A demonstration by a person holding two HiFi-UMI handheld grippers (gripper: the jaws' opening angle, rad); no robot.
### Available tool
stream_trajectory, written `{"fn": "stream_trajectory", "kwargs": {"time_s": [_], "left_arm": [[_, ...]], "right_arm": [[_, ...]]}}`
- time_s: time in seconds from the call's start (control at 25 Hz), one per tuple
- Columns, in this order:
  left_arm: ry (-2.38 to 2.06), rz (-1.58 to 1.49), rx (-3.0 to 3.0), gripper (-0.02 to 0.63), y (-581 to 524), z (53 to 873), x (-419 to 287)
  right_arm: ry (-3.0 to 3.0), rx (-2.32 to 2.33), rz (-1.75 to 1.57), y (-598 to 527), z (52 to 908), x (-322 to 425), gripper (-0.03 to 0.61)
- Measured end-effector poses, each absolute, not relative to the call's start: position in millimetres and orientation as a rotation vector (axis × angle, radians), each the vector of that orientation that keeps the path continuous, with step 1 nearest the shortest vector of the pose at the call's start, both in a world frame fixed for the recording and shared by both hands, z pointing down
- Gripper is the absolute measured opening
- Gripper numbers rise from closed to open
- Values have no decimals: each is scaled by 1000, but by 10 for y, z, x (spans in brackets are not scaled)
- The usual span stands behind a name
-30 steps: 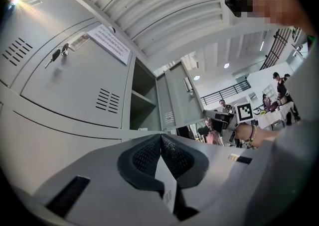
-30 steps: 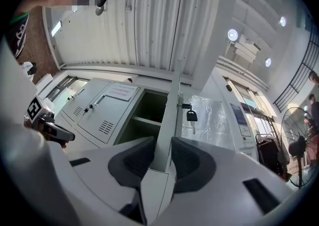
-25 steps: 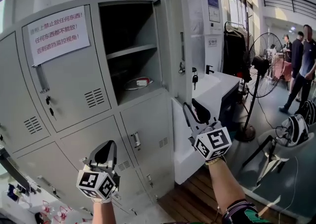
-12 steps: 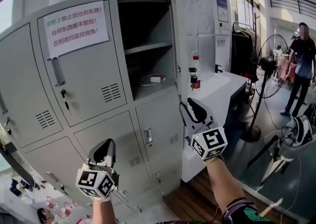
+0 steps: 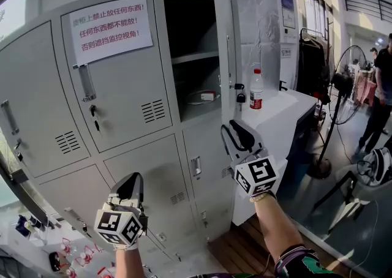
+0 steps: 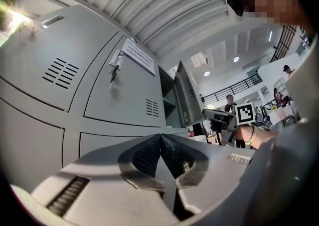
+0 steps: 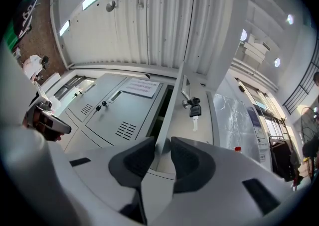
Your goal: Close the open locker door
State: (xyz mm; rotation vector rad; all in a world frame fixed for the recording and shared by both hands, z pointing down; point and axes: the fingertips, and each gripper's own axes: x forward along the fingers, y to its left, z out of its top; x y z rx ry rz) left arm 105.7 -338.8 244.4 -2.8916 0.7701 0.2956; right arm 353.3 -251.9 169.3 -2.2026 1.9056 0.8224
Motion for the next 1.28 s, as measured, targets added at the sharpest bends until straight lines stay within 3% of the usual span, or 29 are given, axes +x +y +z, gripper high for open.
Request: {"fn": "stream_trajectory", "kwargs": {"time_s": [1.28], "left_arm": [[1079, 292, -2804, 21, -3795, 2542, 384]], "right_arm": [[2051, -2082, 780, -3570, 1731, 3217, 98]]}}
